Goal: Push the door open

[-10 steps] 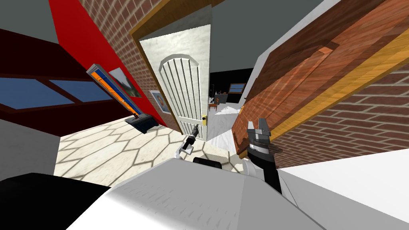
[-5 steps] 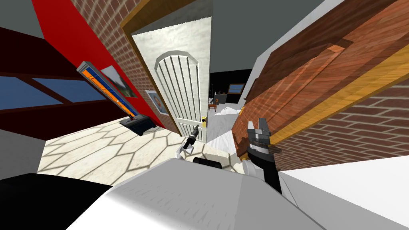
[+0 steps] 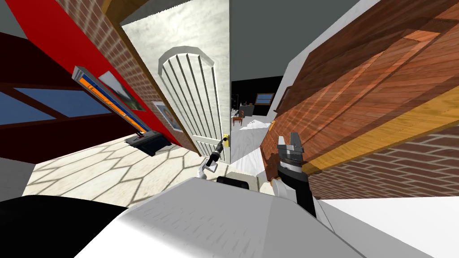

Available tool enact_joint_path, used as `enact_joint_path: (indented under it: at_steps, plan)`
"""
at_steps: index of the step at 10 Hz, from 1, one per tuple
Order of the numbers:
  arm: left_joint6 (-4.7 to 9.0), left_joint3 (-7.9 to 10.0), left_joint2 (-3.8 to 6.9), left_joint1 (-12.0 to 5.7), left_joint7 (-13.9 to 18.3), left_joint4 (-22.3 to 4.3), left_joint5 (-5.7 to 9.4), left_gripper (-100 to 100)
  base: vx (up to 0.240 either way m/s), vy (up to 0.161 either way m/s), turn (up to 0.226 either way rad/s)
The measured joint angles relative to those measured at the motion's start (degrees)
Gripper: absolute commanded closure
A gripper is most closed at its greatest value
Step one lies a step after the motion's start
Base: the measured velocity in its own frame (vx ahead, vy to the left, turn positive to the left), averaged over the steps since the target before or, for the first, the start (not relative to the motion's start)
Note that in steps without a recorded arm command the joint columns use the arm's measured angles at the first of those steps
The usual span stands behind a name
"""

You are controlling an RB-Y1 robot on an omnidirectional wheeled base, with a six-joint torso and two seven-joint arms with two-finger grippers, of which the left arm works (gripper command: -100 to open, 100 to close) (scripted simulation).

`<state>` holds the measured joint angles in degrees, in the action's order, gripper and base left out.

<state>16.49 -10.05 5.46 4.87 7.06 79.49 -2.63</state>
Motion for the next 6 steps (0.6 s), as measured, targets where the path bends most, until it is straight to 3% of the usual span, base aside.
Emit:
enact_joint_path:
  at_steps: [3, 4, 5, 6]
  plan:
    - [0.11, 0.59, -0.36, -0.88, -0.1, -1.1, 0.11, -100, 0.199, -0.033, -0.024]
    - [0.17, 0.77, -0.55, -1.16, -0.2, -1.5, 0.14, -100, 0.084, -0.015, 0.001]
    - [0.19, 0.79, -0.57, -1.21, -0.2, -1.5, 0.14, 100, -0.009, 0.002, 0.005]
    - [0.26, 0.79, -0.56, -1.28, -0.2, -1.4, 0.14, 100, -0.036, 0.006, -0.003]
